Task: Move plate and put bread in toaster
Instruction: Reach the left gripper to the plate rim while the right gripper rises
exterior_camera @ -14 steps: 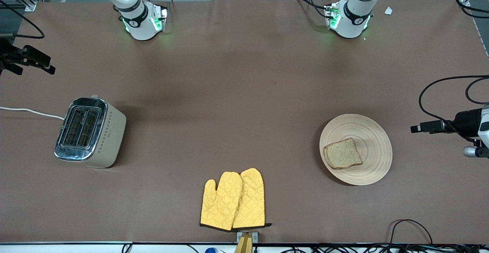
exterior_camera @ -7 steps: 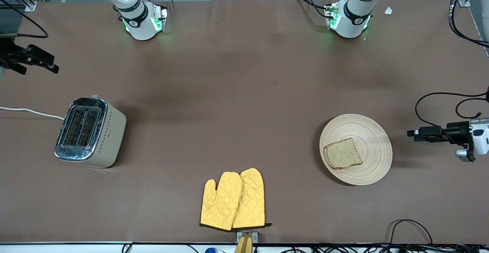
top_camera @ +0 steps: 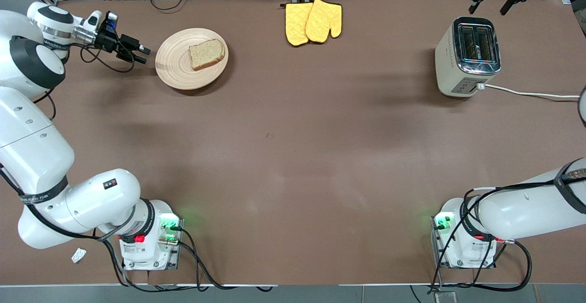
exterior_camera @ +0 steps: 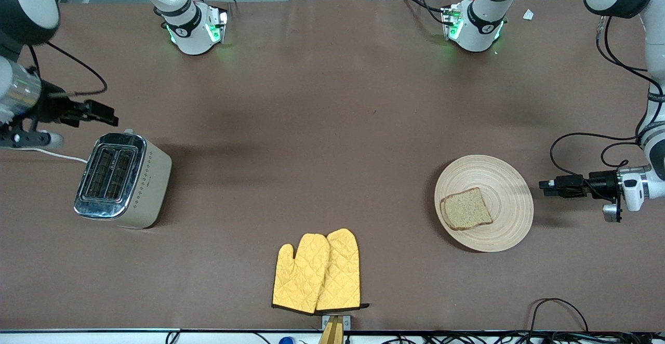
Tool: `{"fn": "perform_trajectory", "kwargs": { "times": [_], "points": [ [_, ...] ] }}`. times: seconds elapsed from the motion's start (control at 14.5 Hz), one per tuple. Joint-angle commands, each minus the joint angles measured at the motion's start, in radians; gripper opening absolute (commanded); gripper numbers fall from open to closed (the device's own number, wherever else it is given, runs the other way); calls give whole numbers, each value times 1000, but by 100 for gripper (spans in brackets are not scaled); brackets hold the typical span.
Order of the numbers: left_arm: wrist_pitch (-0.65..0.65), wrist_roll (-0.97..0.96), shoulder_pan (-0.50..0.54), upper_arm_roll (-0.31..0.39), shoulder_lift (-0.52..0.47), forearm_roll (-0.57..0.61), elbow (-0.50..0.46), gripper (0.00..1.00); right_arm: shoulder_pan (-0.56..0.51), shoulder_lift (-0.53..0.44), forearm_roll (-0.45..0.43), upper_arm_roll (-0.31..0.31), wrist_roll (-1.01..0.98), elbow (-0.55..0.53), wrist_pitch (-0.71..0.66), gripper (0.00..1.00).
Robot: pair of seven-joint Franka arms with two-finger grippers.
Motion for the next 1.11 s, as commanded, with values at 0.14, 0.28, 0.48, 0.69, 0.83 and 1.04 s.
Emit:
{"fn": "perform_trajectory", "kwargs": {
  "times": [0.14, 0.28, 0.48, 0.69, 0.83, 1.04],
  "points": [
    [-6, 9, 8, -7, 56, -70, 29, 79, 61, 56, 15, 0, 135, 5, 32, 100],
    [3, 3, 3, -7, 68, -96, 30, 76, 84, 98, 28, 0, 135, 2, 78, 100],
    [34, 2, -1, -7, 74, -104, 30, 69, 120, 129, 48, 0, 141, 2, 112, 100],
    [36, -3, -1, -7, 80, -104, 30, 52, 130, 143, 108, -5, 144, 19, 100, 100],
    [37, -3, -1, -8, 88, -106, 30, 48, 115, 57, 95, -11, 141, 42, 13, 100],
    [42, -1, -1, -12, 97, -127, 30, 48, 138, 14, 37, 1, 168, 62, -34, 100]
  ]
}}
